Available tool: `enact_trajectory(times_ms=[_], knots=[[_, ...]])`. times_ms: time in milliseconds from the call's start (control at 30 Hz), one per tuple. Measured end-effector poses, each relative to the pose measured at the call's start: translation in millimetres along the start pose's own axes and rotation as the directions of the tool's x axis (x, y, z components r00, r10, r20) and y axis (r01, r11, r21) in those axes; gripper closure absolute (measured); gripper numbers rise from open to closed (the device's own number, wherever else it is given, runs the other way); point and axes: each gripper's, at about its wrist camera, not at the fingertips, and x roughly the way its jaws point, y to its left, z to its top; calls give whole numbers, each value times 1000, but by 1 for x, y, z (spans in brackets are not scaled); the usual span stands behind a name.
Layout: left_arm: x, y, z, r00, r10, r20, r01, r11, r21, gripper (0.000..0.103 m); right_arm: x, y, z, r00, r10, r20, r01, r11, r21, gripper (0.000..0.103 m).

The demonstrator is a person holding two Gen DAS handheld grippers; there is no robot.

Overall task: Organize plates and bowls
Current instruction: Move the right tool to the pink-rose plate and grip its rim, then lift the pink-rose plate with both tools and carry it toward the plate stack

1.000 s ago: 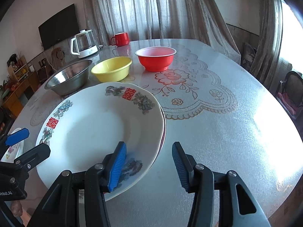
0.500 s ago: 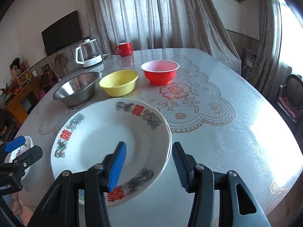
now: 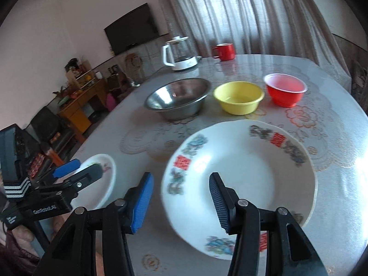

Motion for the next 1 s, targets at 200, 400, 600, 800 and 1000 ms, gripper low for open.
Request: enact_trajectory(times_ms=[200, 400, 600, 800, 1000], knots=[[-21, 53, -1, 995, 92, 36, -89, 992, -88, 0, 30, 56, 0, 980, 174, -96, -184, 978, -97, 52], [-23, 105, -18, 993, 112, -41, -118, 973, -196, 1, 75, 93, -12, 939, 261, -225, -288, 953, -96, 52], [-17, 123, -39, 993, 89, -78, -104, 969, -223, 13, 109, 108, -24, 922, 259, -287, -296, 951, -94, 52], [-1, 123, -44, 992, 47, -115, -76, 962, -261, 34, 122, 108, -27, 925, 240, -296, -284, 951, -119, 52], [4, 109, -44, 993, -2, -115, -22, 978, -207, 55, 122, 116, -29, 934, 220, -282, -275, 946, -172, 52]])
